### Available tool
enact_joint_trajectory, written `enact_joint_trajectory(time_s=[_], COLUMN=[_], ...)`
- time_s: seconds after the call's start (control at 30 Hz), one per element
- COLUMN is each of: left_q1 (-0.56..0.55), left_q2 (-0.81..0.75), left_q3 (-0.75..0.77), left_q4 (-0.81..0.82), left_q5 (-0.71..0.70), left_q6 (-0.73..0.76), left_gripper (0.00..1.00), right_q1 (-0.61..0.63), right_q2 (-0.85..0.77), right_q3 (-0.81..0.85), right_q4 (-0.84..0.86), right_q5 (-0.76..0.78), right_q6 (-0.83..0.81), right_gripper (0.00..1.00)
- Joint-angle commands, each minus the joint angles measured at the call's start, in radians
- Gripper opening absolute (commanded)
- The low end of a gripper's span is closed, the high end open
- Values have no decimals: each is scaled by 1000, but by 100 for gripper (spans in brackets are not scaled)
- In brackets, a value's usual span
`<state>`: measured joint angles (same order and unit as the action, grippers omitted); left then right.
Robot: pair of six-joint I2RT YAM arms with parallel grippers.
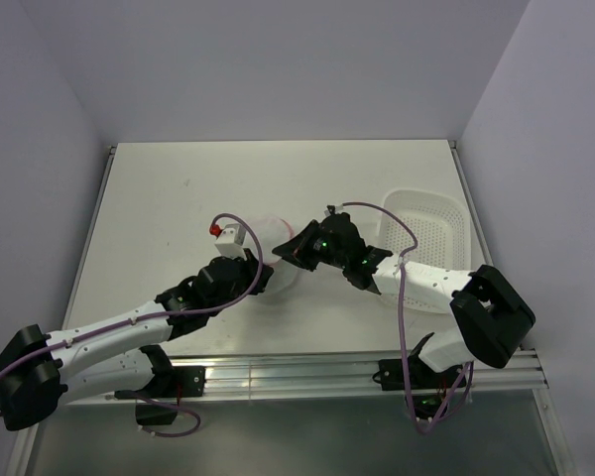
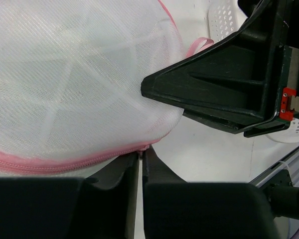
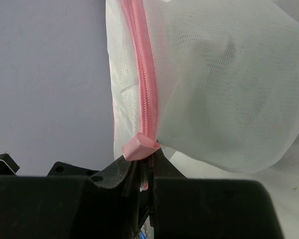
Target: Place the bra in the laundry bag and zip it closed
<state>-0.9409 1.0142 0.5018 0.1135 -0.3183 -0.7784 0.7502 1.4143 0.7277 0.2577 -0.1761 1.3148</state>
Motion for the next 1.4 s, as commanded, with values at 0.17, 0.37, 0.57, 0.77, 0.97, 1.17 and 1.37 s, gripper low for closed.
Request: enact_joint_trajectory(time_s=[0.17, 0.37, 0.57, 0.77, 0.97, 1.17, 1.37], left_q1=[8, 8, 8, 22, 43, 50, 48], left_q2=[-28, -74, -157, -264, -299, -310, -226], left_q3=[6, -12, -42, -88, -97, -91, -46], left_q4=[23, -17, -110, -218, -278, -261, -170], left_q5=[-28, -38, -59, -71, -88, -50, 18], left_q6=[7, -12, -31, -70, -87, -78, -38], left_gripper=[0, 0, 0, 0, 0, 0, 0], right_q1=[9, 8, -18, -78, -132, -186, -164], right_q2=[0, -5, -3, -2, 44, 152, 144], right_q3=[33, 33, 42, 47, 104, 287, 398], right_q4=[-6, -26, -57, -64, -106, -164, -301], right_q5=[10, 29, 35, 7, -65, -154, -112], right_q6=[-12, -31, -65, -110, -202, -337, -396], right_gripper=[0, 0, 0, 0, 0, 0, 51])
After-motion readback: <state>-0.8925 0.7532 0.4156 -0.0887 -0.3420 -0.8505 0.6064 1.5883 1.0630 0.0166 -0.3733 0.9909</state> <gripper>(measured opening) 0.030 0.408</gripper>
